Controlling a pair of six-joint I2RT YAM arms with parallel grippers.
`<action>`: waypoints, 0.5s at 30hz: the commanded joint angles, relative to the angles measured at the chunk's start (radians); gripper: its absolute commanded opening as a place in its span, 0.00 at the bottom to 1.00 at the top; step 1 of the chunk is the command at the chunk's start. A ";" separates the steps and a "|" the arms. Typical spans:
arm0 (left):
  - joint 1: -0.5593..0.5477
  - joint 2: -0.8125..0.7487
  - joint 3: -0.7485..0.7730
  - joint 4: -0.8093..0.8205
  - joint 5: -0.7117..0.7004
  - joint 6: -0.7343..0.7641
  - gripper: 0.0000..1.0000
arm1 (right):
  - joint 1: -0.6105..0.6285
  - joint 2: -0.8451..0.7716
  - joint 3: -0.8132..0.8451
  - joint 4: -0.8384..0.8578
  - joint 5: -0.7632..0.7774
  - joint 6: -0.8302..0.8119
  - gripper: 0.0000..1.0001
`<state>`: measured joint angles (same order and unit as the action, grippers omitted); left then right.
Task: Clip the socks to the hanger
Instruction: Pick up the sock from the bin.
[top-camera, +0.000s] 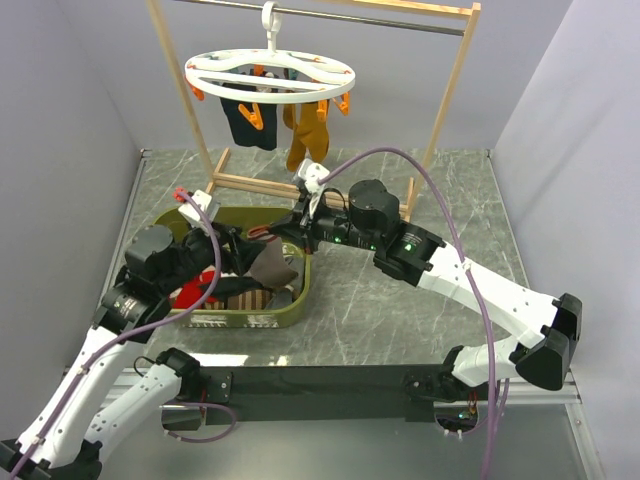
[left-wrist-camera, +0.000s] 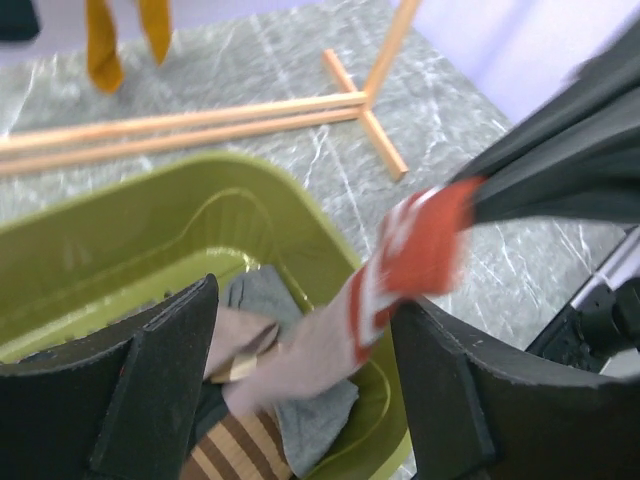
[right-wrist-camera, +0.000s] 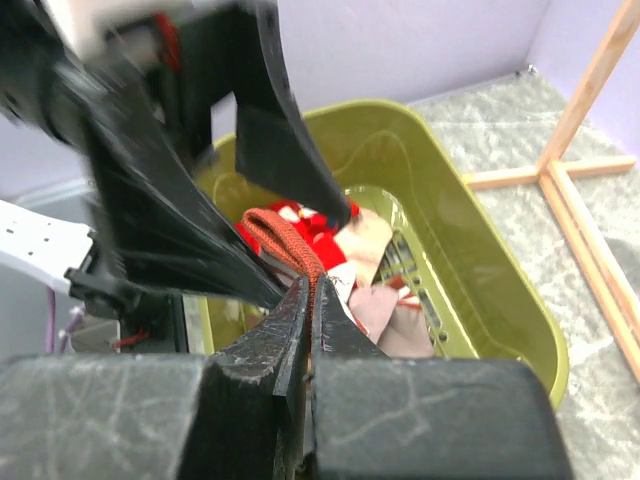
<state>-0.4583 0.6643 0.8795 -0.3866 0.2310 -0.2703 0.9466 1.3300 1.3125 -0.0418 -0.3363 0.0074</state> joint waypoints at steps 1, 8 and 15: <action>0.003 0.024 0.079 0.046 0.108 0.091 0.74 | 0.006 -0.022 -0.010 0.008 -0.013 -0.037 0.00; 0.003 0.064 0.092 0.061 0.183 0.141 0.63 | 0.006 0.003 0.019 0.005 -0.040 -0.030 0.00; 0.004 0.040 0.059 0.132 0.173 0.126 0.01 | 0.004 0.005 0.040 -0.029 -0.032 -0.034 0.00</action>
<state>-0.4576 0.7292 0.9356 -0.3428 0.3847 -0.1539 0.9466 1.3319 1.3048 -0.0731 -0.3576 -0.0170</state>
